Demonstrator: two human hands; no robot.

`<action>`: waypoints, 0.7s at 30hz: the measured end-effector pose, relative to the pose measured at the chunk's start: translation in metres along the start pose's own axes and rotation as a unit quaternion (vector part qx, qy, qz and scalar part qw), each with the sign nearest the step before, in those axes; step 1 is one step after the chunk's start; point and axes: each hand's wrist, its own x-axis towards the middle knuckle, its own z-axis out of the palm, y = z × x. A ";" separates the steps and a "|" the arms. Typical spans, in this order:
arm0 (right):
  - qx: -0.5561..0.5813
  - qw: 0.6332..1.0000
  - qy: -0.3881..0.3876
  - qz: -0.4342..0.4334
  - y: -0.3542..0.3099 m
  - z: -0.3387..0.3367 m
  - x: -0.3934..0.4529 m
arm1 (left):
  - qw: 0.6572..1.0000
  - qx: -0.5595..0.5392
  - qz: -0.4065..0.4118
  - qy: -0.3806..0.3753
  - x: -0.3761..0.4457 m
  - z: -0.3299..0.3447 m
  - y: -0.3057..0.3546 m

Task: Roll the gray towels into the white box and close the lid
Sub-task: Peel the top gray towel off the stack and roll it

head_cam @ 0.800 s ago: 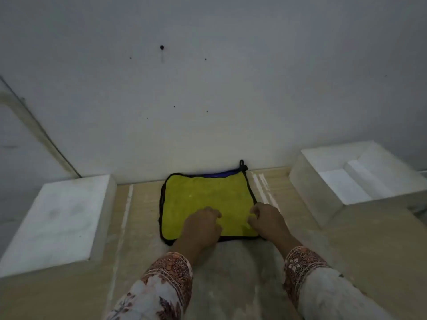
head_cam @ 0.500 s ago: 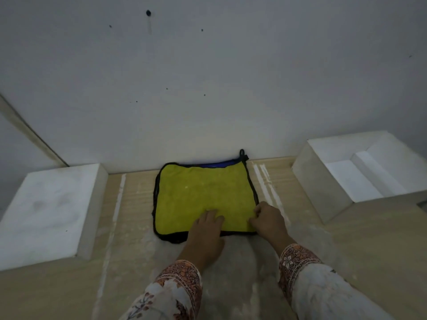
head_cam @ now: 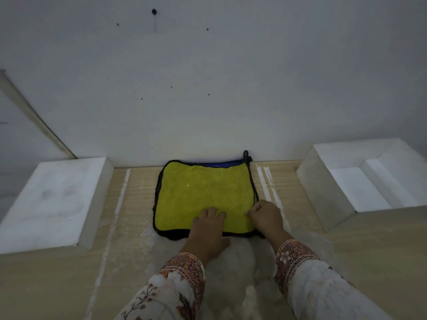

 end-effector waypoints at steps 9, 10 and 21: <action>0.380 0.912 -0.142 0.056 -0.047 -0.011 -0.007 | 0.932 -0.302 -0.017 0.199 0.002 -0.032 0.023; 0.386 0.910 -0.145 0.044 -0.050 -0.014 -0.007 | 0.915 -0.338 -0.036 0.219 0.002 -0.039 0.023; 0.356 0.915 -0.146 -0.125 -0.090 -0.029 -0.007 | 0.829 -0.430 -0.068 0.351 0.006 -0.126 0.000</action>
